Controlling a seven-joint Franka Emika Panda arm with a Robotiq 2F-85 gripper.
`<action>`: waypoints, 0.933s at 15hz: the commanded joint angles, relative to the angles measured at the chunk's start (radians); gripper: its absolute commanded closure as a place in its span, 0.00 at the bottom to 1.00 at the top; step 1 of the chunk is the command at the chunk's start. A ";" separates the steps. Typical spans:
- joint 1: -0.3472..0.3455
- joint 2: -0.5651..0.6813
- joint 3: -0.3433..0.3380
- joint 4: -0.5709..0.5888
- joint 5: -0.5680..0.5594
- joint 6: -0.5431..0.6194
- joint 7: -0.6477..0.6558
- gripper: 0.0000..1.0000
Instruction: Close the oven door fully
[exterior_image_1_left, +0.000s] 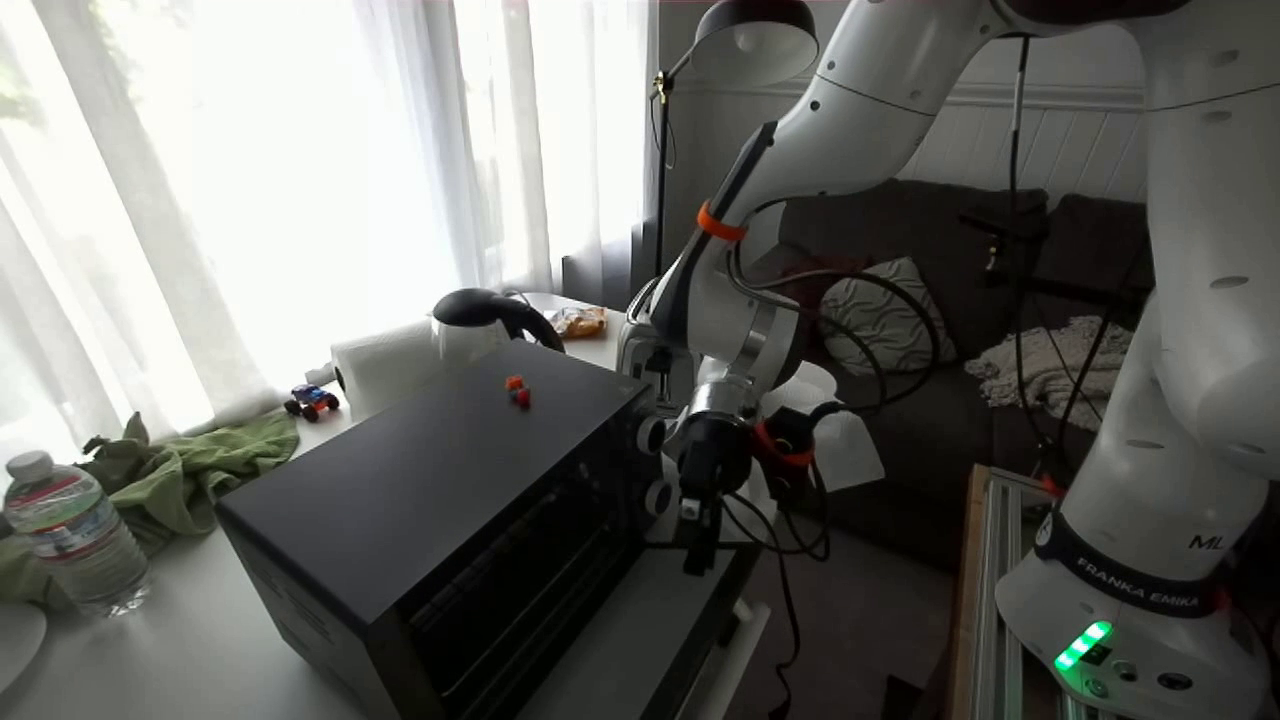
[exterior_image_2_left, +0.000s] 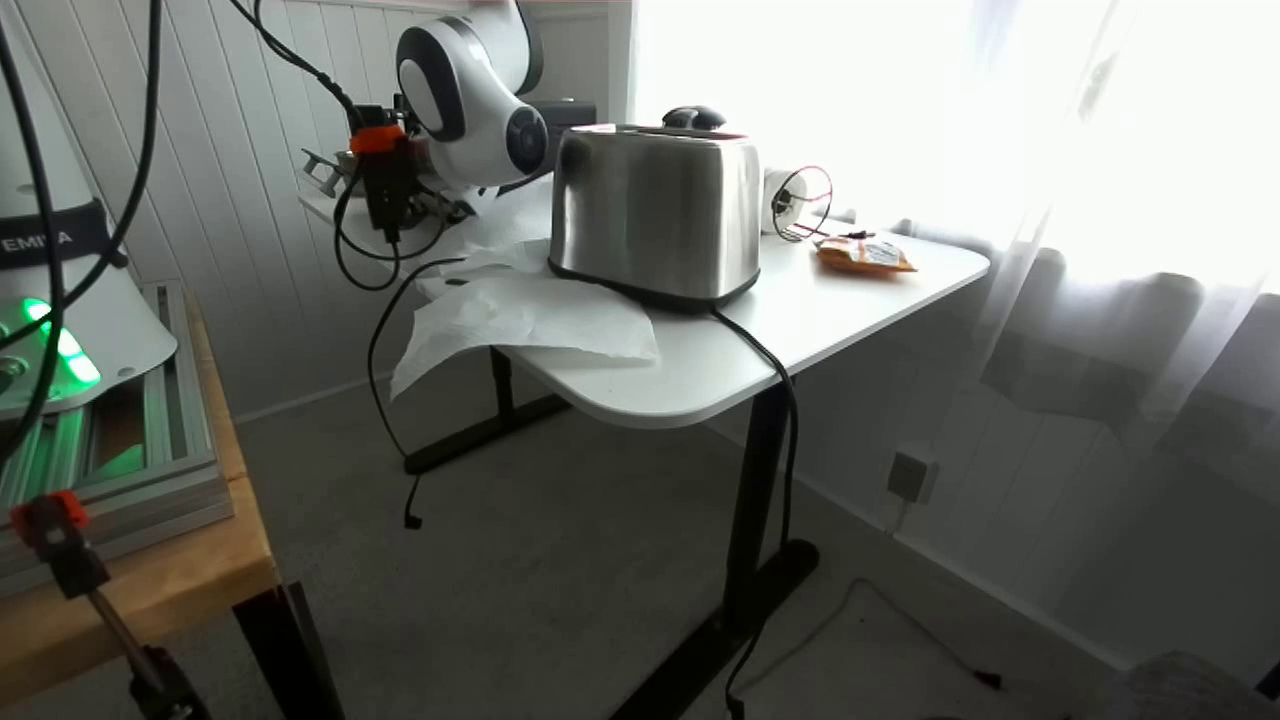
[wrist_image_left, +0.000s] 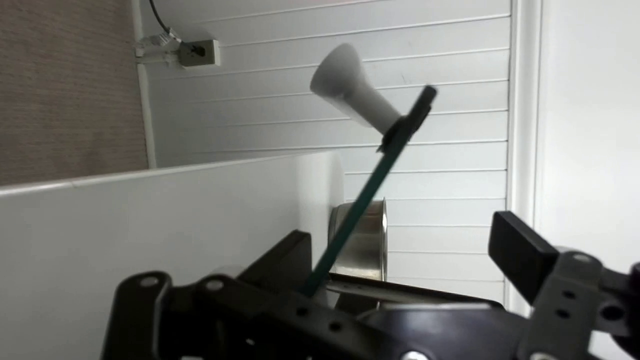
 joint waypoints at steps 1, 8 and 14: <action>-0.005 -0.086 -0.017 -0.093 0.095 -0.025 -0.033 0.00; -0.008 -0.220 -0.072 -0.219 0.180 0.002 -0.104 0.00; -0.009 -0.302 -0.081 -0.244 0.145 -0.024 -0.095 0.00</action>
